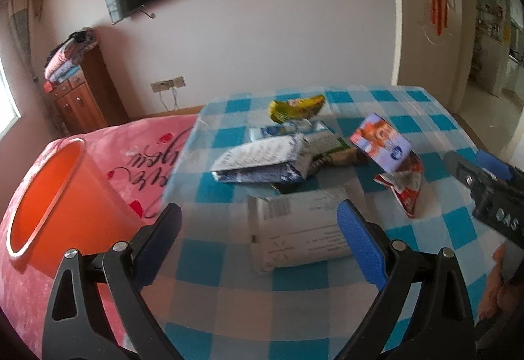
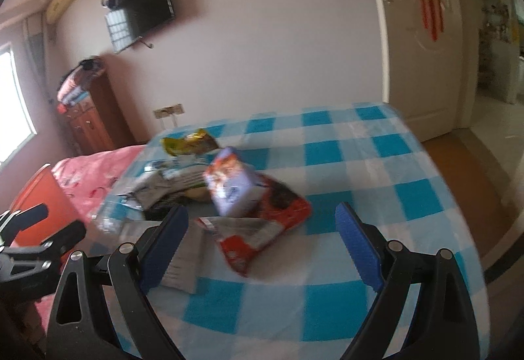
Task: Collect trash
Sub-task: 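Move both tools back over the remaining trash on the table, then lower the left tool onto the large white paper packet and close it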
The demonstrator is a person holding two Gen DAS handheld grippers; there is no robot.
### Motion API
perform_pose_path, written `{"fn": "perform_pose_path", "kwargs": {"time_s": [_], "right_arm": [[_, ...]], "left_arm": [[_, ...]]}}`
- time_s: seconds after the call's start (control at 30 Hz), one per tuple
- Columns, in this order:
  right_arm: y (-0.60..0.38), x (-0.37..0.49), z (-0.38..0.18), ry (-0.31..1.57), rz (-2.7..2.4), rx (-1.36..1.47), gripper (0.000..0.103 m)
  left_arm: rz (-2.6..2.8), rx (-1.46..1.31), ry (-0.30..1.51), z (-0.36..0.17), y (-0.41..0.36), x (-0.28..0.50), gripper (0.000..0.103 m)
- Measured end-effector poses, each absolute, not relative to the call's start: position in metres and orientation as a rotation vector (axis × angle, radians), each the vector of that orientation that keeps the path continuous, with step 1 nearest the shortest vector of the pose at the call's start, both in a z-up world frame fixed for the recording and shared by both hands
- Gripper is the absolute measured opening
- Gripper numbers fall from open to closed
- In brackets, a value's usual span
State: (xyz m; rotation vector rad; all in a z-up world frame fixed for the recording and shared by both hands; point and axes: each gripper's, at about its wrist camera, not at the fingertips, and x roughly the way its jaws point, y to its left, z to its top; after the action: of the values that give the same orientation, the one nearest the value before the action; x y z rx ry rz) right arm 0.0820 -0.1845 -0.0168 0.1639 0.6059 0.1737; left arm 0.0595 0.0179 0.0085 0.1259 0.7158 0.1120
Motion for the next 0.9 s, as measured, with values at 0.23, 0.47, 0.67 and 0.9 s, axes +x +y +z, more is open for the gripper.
{"fn": "perform_pose_path", "kwargs": {"time_s": [0.23, 0.47, 0.67, 0.9], "right_arm": [[-0.205, 0.091, -0.023, 0.611, 0.097, 0.150, 0.090], [-0.216, 0.097, -0.029, 0.613, 0.062, 0.130, 0.090], [-0.223, 0.103, -0.033, 0.621, 0.055, 0.139, 0.090], [-0.225, 0.109, -0.039, 0.644, 0.061, 0.146, 0.090]], "left_arm": [[0.049, 0.121, 0.728, -0.003, -0.003, 0.066, 0.096], [0.028, 0.095, 0.776, -0.019, -0.015, 0.076, 0.096], [0.039, 0.075, 0.797, -0.030, -0.017, 0.087, 0.096], [0.072, 0.045, 0.811, -0.041, -0.010, 0.104, 0.096]]}}
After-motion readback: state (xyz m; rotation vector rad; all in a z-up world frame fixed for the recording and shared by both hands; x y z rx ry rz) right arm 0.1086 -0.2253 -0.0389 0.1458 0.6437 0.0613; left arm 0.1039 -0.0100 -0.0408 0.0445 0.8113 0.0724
